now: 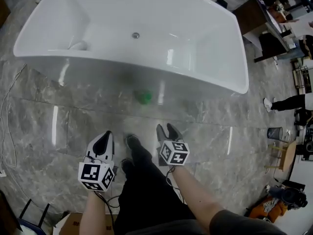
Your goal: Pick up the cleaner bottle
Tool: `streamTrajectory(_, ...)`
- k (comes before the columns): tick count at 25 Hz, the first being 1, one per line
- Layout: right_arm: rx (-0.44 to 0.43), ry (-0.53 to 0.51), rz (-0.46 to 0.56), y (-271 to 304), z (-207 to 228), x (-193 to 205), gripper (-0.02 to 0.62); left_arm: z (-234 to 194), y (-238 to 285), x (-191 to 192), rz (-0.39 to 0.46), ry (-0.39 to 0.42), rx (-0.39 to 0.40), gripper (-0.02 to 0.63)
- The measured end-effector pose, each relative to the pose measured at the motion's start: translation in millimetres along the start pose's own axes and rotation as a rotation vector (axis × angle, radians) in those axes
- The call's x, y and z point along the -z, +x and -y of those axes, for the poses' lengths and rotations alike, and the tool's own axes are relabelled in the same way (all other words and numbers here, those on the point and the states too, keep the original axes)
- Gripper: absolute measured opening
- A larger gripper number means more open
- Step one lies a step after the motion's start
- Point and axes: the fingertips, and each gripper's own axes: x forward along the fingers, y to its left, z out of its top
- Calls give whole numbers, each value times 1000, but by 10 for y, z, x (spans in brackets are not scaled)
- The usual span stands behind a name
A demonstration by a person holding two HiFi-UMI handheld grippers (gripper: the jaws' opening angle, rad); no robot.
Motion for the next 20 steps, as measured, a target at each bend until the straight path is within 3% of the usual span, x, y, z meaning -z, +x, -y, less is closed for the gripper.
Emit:
streamTrajectory(4,4,-5,-6,591,51,156,254,-206,385,266,-32,24,-12,14)
streamTrajectory(7,-5,32,-55,950,105,298,313,-376,622,416,-56,-9,-41,14)
streamTrajectory(10,5,29,-84,1219,164,363,319,-538,843,515,-73,-43,-65,14)
streamTrajectory(14,20,-31,-69,1589,234,367,318,-727,1199,642,-101,-25,-79,14)
streamTrajectory(20,69,-14,-49,2119,461,598,318,-922,1711,924,-130,4,-39,14)
